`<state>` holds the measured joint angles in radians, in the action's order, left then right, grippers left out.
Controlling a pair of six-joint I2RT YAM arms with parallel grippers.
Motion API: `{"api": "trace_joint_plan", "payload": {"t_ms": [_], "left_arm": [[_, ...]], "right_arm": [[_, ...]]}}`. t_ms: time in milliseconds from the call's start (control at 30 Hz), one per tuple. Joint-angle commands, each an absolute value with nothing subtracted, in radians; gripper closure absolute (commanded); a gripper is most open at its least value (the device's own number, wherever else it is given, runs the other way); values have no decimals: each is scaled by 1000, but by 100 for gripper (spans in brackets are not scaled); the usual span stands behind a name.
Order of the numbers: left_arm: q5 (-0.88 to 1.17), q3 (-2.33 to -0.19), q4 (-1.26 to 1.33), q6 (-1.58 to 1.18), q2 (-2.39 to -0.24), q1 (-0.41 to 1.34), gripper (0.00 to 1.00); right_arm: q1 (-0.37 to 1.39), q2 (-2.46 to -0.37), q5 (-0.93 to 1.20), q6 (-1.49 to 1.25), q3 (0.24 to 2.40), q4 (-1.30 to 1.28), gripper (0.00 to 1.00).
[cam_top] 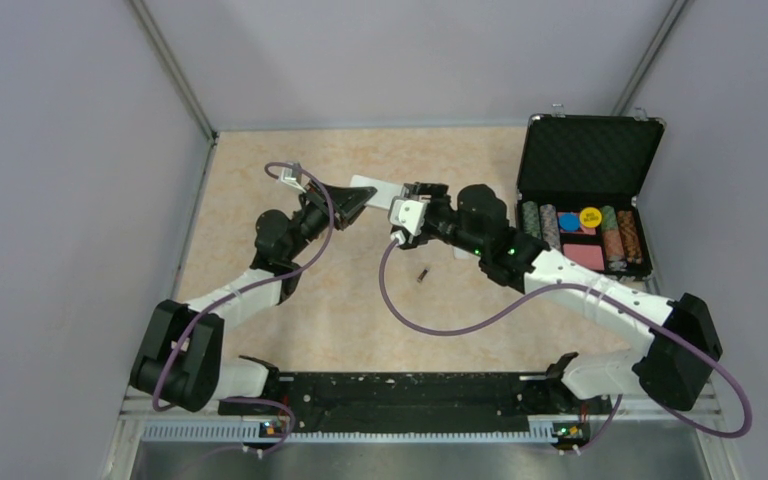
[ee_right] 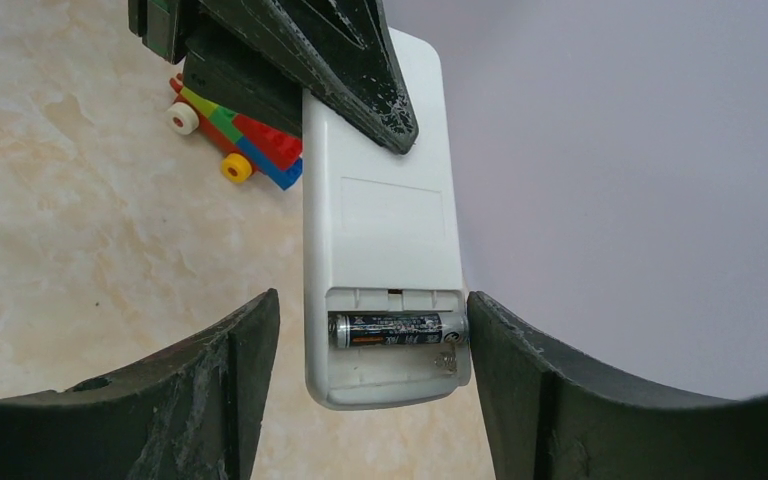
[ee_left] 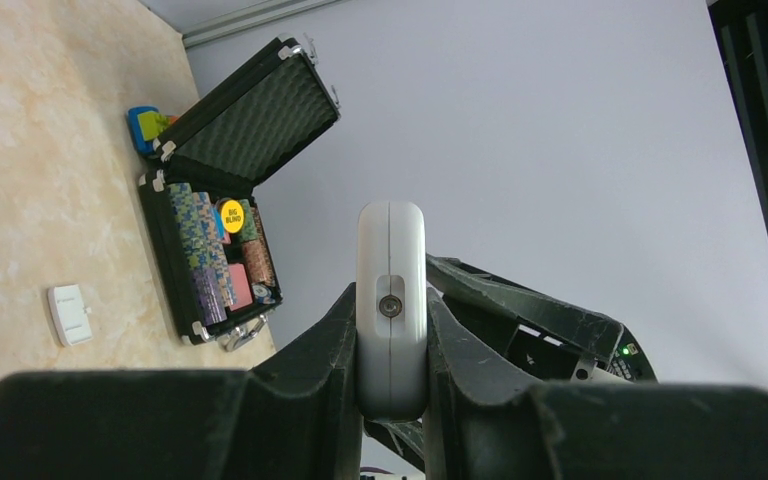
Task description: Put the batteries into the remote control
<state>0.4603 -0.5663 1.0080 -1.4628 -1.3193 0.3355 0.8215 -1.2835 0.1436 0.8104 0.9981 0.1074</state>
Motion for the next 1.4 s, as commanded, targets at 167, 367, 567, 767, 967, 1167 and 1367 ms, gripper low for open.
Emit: {"api": "trace_joint_plan", "payload": {"t_ms": [167,367,567,767,967,1167,1367], "left_arm": [[456,-579,1090,-1567,-1304,334,100],[453,-588,1142,-1698,-1326,334,100],[452,-612,1103,-1729,-1292,334,100],[447,-633,1074,-1736,-1265,333,100],[434,-643,1074,-1728,-1259,333,100],[418,-642,1099,-1724,-1263,332,100],[419,-652,1132,-1772,-1279,333,100]], "right_arm": [[812,-1281,144,813,1038,138,41],[813,-1276,158,862,1035,117,41],[814,-1269,174,933,1013,93,41],[824,-1263,178,1003,989,72,41],[840,-1255,180,1035,966,59,43],[856,-1240,211,1032,931,43,44],[888,-1240,186,1081,888,39,44]]}}
